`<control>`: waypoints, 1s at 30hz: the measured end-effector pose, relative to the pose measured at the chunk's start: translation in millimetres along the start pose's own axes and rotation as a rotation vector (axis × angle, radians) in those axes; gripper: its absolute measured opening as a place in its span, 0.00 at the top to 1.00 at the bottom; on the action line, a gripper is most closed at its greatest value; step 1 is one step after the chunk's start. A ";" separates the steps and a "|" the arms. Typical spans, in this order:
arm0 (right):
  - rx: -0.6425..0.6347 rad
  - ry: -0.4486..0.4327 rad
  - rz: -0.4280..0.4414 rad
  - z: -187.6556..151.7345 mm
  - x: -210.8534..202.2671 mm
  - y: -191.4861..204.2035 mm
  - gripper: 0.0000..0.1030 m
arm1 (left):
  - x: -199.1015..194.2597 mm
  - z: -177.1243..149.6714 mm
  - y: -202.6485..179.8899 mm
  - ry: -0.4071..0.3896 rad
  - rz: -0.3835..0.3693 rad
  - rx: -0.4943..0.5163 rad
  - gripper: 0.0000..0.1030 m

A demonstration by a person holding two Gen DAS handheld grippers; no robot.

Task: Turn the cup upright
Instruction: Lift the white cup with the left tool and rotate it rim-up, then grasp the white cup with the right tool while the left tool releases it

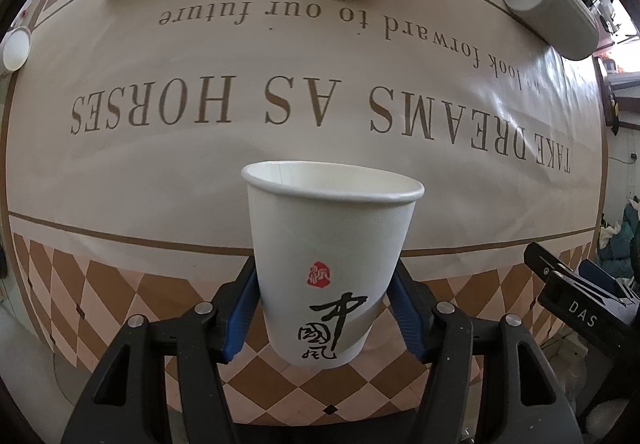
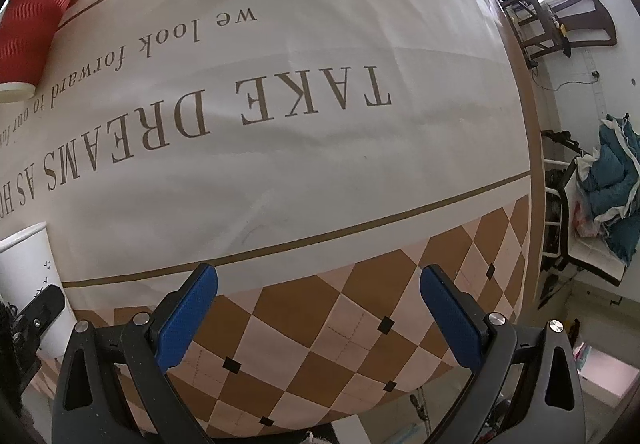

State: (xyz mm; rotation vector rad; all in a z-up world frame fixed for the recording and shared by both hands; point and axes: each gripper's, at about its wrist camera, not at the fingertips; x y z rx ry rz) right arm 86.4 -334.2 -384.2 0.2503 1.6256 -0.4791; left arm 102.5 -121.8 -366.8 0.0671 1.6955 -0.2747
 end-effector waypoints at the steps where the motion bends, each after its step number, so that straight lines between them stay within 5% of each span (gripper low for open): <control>1: 0.003 -0.001 0.000 -0.3 0.8 -1.6 0.01 | -0.6 1.5 -1.2 0.004 -0.003 0.005 0.42; 7: 0.013 -0.008 0.003 -1.7 1.5 -6.8 0.01 | 1.6 9.2 -4.8 0.003 -0.014 -0.002 0.42; 20: 0.023 -0.023 0.014 -9.0 -10.0 -5.4 0.01 | -22.4 -15.3 -4.5 -0.144 0.067 0.035 0.01; 30: 0.040 -0.039 0.045 -18.5 -24.2 -7.7 0.01 | -68.0 -37.4 9.8 -0.219 0.090 0.048 0.00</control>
Point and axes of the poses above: each gripper's, at about its wrist camera, not at the fingertips, and x roughly the way its jaws point, y to its left, z to its top, and after that the axes turned 6 degrees about x, right-handed
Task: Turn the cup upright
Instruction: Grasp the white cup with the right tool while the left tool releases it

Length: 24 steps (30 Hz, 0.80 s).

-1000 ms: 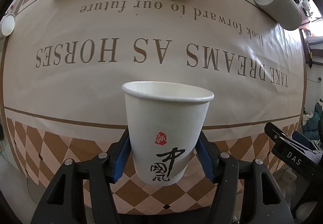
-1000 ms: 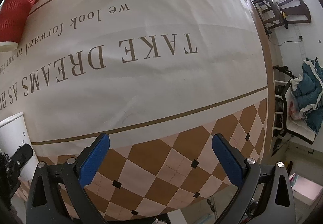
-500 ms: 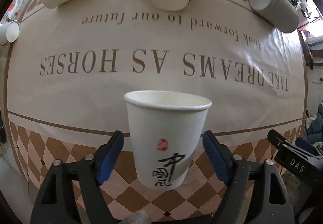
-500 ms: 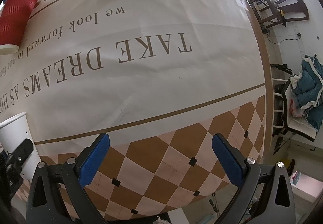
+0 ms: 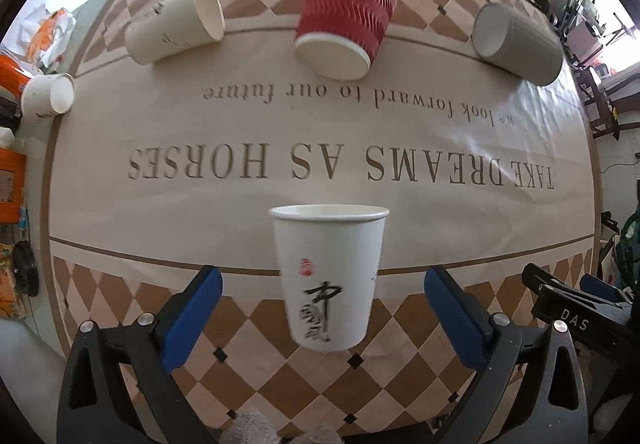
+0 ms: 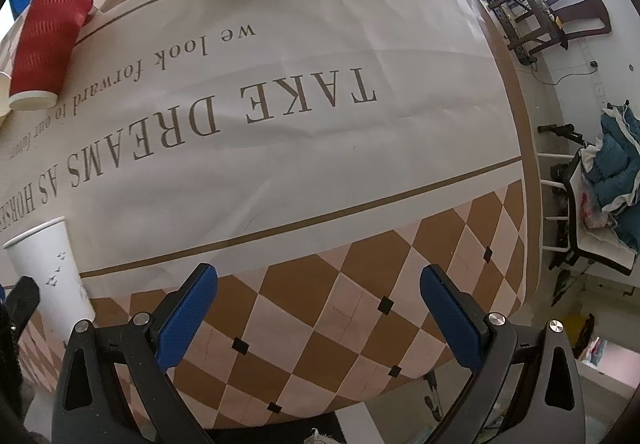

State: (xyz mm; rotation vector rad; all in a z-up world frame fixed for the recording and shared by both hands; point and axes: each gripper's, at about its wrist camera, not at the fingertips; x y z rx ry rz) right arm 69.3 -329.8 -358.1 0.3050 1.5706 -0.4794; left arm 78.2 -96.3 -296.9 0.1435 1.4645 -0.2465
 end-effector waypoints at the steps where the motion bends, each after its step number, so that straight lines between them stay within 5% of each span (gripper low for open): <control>1: 0.001 -0.002 0.004 -2.3 -2.5 0.8 0.01 | -8.3 -0.3 4.7 -0.014 0.009 0.001 0.00; 7: -0.013 -0.015 0.057 -15.9 -20.4 14.2 0.01 | -51.7 10.7 48.1 -0.100 0.127 -0.018 0.00; 13: -0.076 -0.026 0.115 -28.8 -43.7 49.5 0.01 | -51.6 2.1 79.5 -0.090 0.295 -0.043 0.00; 24: -0.245 0.008 0.178 -47.5 -66.9 139.8 0.04 | 0.8 -14.0 123.1 0.005 0.245 -0.077 0.00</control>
Point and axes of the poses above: each gripper's, at about its wrist camera, not at the fingertips, and x roughly the way its jaws point, y to its left, z to its top, and after that the axes turned 6 degrees about x, right-handed
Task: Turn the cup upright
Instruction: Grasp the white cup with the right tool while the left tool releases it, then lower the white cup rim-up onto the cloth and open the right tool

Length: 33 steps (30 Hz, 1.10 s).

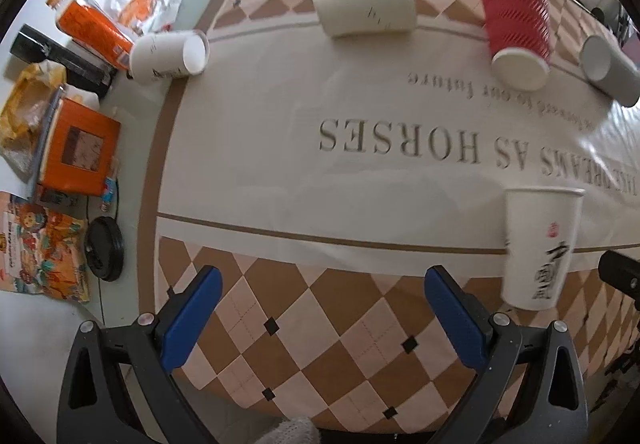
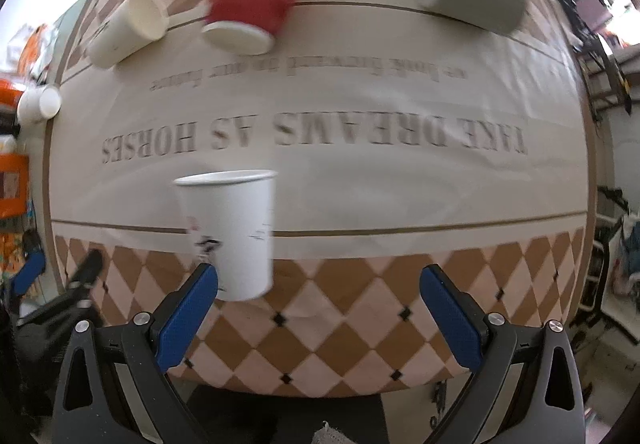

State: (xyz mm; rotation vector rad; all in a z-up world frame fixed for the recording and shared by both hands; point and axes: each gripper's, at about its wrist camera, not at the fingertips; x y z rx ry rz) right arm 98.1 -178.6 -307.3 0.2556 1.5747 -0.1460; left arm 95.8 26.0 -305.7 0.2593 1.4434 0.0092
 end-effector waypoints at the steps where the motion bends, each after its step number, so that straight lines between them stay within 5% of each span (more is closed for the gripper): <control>1: -0.011 0.009 0.004 1.0 2.3 7.4 0.07 | 3.9 -0.2 0.6 0.005 -0.003 0.002 0.00; 8: -0.032 0.081 0.030 11.9 26.5 39.1 0.21 | 26.8 -1.2 8.2 0.032 -0.003 0.020 0.00; 13: -0.023 0.140 0.059 14.3 44.8 46.2 0.40 | 38.7 -1.7 14.2 0.048 -0.009 0.027 0.00; 18: 0.003 0.075 0.099 11.6 31.7 41.5 0.42 | 40.8 1.0 19.1 0.046 -0.020 0.029 0.00; 25: 0.067 -0.165 0.153 15.0 3.6 20.1 0.43 | 47.8 18.6 20.9 0.046 -0.058 0.002 0.00; 33: 0.088 -0.538 0.081 10.2 4.9 8.3 0.43 | 59.2 41.0 4.6 0.035 -0.062 0.021 0.00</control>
Point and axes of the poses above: each gripper's, at about its wrist camera, not at the fingertips, and x roughly the way its jaws point, y to its left, z to its top, and after that the axes turned 6 degrees about x, right-handed
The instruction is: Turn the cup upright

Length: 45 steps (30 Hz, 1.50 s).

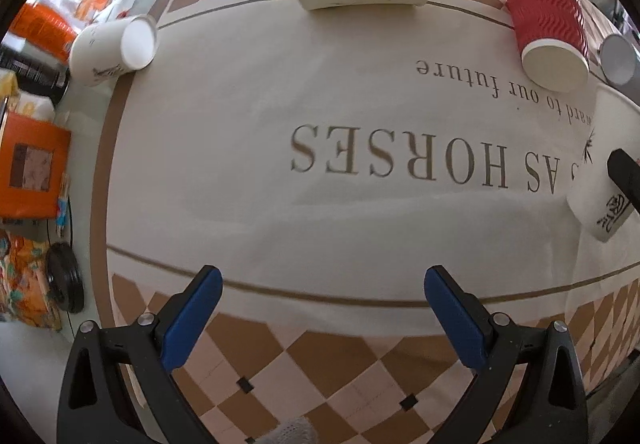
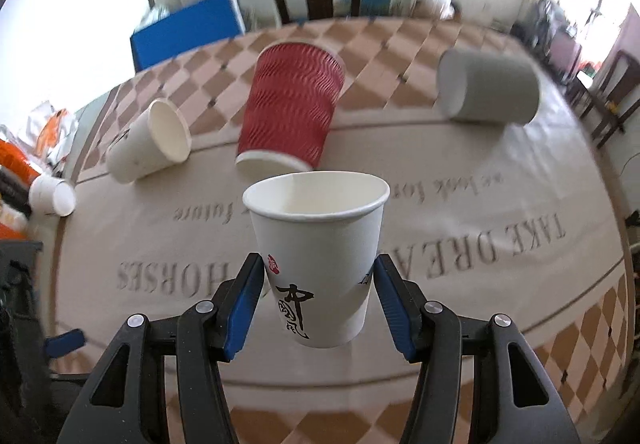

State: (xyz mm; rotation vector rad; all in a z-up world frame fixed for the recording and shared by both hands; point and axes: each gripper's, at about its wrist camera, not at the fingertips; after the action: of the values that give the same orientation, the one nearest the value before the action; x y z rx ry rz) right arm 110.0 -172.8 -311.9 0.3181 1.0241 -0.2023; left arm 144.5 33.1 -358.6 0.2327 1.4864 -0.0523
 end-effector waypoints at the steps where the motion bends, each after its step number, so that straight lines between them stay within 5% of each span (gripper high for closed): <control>1: -0.002 -0.036 0.002 -2.6 2.2 -1.2 0.43 | 1.4 1.6 -2.1 -0.003 0.004 0.009 0.00; 7: -0.032 -0.135 -0.008 -24.4 -3.5 0.9 0.42 | 3.9 -1.5 -8.3 -0.010 0.013 0.038 0.00; 12: -0.028 -0.110 -0.009 -36.9 -7.8 -0.4 0.40 | -3.1 -18.6 -19.2 -0.016 0.009 0.054 0.00; 16: -0.019 -0.078 -0.001 -44.1 -15.0 -4.9 0.24 | -14.7 -24.8 -27.6 -0.036 0.014 0.069 0.00; 22: -0.024 -0.081 0.013 -48.3 -46.7 -14.7 0.18 | -42.0 -35.3 -35.1 -0.073 0.017 0.059 0.00; 31: -0.045 -0.010 -0.055 -41.8 -111.7 -42.8 0.01 | -120.1 -63.9 -47.5 -0.165 0.027 0.007 0.00; 45: -0.085 -0.020 -0.044 0.8 -254.9 -59.0 0.00 | -261.8 -90.7 -61.3 -0.355 -0.005 -0.007 0.00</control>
State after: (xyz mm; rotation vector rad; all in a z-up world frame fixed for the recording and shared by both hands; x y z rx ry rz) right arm -37.0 -223.9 -101.6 0.2162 1.0173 -0.2011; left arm 21.7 -38.1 -112.8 0.2017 1.1333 -0.0877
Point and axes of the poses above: each gripper's, at about its wrist camera, not at the fingertips, and x roughly the way its jaws point, y to its left, z to its top, and after that the axes turned 6 degrees about x, right-handed
